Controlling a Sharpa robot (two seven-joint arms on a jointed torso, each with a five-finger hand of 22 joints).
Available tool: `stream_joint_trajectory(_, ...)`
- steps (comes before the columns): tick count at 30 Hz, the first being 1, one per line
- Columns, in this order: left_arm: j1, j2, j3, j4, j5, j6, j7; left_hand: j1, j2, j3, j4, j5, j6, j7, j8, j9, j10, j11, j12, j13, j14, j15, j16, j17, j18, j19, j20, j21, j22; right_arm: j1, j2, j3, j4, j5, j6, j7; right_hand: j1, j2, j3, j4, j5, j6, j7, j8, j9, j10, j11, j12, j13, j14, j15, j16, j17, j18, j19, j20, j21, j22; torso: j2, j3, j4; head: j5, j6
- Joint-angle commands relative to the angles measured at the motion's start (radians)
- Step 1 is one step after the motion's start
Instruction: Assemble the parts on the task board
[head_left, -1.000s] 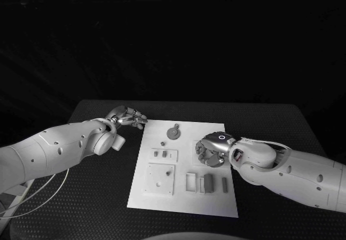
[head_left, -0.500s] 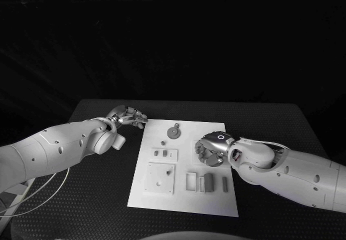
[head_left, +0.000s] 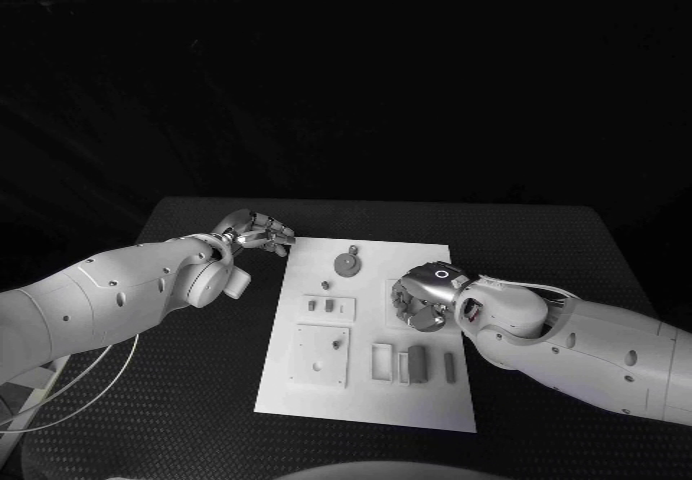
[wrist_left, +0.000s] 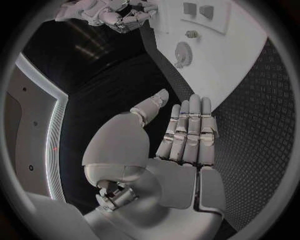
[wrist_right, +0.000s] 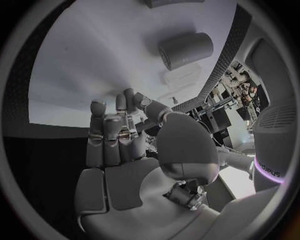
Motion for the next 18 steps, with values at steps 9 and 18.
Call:
stream_joint_trajectory(9,0.001,0.002,0.001,0.001,0.006,0.013,0.01,0.003,0.006,-0.005,0.0,-0.003,-0.01,0.0,0.001,-0.001,-0.007,0.0,-0.002,-0.002,0.001,0.009,-0.004,0.002,-0.013,0.002,-0.005,-0.005,-0.001,-0.004,-0.003,-0.001,0.004,-0.023,-0.01,-0.013,0.003,0.014,0.022,-0.003,0.003,0.015,-0.005,0.01,0.008,0.016,-0.005,0.007,0.012,0.007,-0.01,0.007,0.0,0.02,0.009,-0.007,0.01,0.017,0.0,0.0005,-0.0005,0.0,-0.001)
stream_joint_trajectory(18,0.001,0.003,0.001,-0.001,0.006,0.013,0.011,0.003,0.006,-0.005,0.0,-0.003,-0.01,0.0,0.001,-0.001,-0.008,0.0,-0.002,-0.002,0.001,0.009,-0.005,0.003,-0.013,0.003,-0.005,-0.005,-0.001,-0.004,-0.011,0.0,0.024,-0.009,-0.052,-0.012,-0.002,0.011,0.028,-0.007,0.003,0.02,-0.007,0.011,0.01,0.021,-0.008,0.009,0.019,0.012,-0.013,0.007,0.0,0.02,0.016,-0.01,0.012,0.017,0.0,0.001,0.0002,0.0,0.002)
